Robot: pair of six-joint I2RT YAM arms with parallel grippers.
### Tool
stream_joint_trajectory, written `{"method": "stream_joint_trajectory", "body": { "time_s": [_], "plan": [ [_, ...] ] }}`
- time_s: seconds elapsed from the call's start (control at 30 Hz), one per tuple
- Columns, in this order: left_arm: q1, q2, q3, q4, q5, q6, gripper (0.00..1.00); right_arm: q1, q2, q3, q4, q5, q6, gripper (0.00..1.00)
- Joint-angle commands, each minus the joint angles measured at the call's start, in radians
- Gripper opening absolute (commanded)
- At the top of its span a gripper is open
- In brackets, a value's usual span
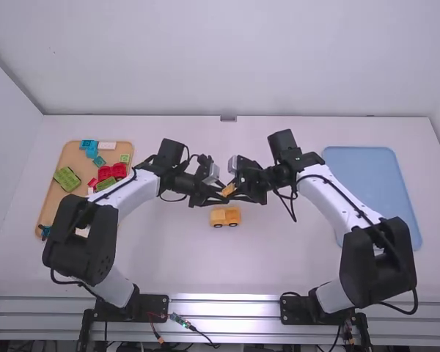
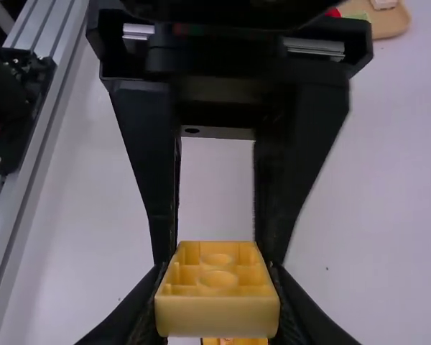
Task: Assemble lego blocks to make yellow taxi
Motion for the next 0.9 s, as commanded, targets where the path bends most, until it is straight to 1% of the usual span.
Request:
{"method": "stream_joint_trajectory", "body": {
  "time_s": [0.0,0.1,0.23,0.27,0.3,0.4,0.5,0.6,0.7,0.8,0.87],
  "plan": [
    [0.003,0.005,0.014,0.001,0.030,0.006,0.27,0.003,-0.024,0.024,-0.012,-0.023,-0.007,0.06],
    [0.003,0.005,0.014,0.000,0.030,0.006,0.19,0.003,-0.024,0.024,-0.011,-0.030,-0.006,0.06],
    [0.003,0.005,0.014,-0.001,0.030,0.007,0.12,0.003,-0.024,0.024,-0.008,-0.030,-0.002,0.08],
    [0.003,0.005,0.014,-0.001,0.030,0.007,0.12,0.003,-0.024,0.024,-0.008,-0.031,-0.003,0.09],
    [0.005,0.005,0.014,-0.001,0.032,0.007,0.11,0.003,-0.024,0.024,-0.008,-0.031,-0.003,0.15],
    [0.003,0.005,0.014,0.000,0.029,0.006,0.06,0.003,-0.024,0.024,-0.008,-0.037,-0.003,0.37],
    [0.003,0.005,0.014,0.003,0.030,0.008,0.02,0.003,-0.024,0.024,0.008,-0.037,0.005,0.84],
    [0.003,0.005,0.014,0.003,0.034,0.017,0.02,0.003,-0.024,0.024,0.023,-0.070,0.004,0.91],
    [0.004,0.005,0.014,0.000,0.034,0.052,0.02,-0.010,-0.024,0.024,0.041,-0.112,0.002,0.93],
    [0.007,0.005,0.014,0.012,0.058,0.048,0.02,-0.051,-0.025,0.024,0.044,-0.192,-0.012,0.92],
    [0.023,0.005,0.014,0.024,0.101,0.048,0.02,-0.085,-0.025,0.022,0.033,-0.275,-0.051,0.88]
  ]
}}
